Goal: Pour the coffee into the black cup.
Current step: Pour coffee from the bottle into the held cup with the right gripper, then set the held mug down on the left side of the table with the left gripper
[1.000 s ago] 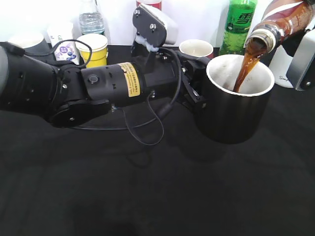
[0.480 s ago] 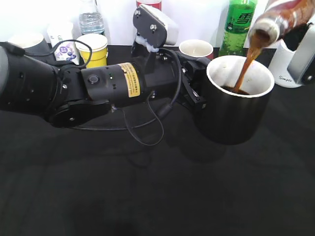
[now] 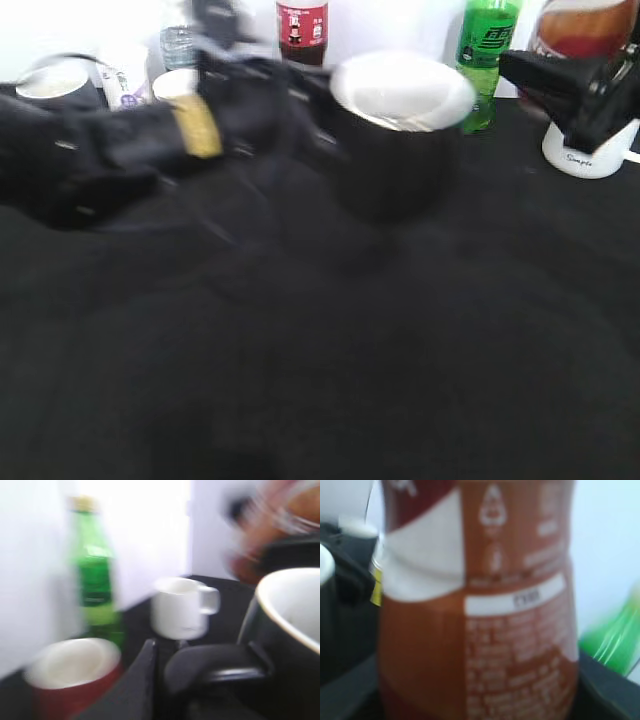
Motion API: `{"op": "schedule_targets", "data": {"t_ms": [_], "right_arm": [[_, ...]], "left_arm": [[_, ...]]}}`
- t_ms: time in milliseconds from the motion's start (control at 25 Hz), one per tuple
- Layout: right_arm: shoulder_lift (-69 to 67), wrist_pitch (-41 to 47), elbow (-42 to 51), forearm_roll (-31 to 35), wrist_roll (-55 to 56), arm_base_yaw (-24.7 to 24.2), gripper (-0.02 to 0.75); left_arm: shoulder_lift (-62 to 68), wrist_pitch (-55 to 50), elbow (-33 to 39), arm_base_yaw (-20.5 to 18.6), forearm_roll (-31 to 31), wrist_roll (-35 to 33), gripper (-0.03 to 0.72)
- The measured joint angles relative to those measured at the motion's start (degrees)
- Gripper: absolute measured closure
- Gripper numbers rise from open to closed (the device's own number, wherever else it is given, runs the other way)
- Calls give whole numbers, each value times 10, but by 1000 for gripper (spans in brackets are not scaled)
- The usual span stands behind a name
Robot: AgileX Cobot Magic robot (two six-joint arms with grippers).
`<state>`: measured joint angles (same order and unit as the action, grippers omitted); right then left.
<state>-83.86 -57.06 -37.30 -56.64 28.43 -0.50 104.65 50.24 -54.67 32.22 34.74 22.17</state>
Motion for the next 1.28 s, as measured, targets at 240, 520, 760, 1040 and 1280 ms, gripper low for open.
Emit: {"op": "schedule_targets", "data": {"t_ms": [240, 520, 760, 1040, 1280], "right_arm": [[0, 20, 0, 0, 107, 0, 206], [0, 22, 0, 0, 107, 0, 206], [0, 22, 0, 0, 108, 0, 207], [0, 22, 0, 0, 108, 0, 207], [0, 23, 0, 0, 108, 0, 207]], "left_arm": [[0, 105, 115, -152, -14, -36, 632], [15, 146, 182, -226, -212, -195, 633], [117, 150, 146, -233, -292, -207, 634], [133, 155, 129, -233, -296, -200, 519], [84, 157, 205, -233, -305, -195, 414]]}}
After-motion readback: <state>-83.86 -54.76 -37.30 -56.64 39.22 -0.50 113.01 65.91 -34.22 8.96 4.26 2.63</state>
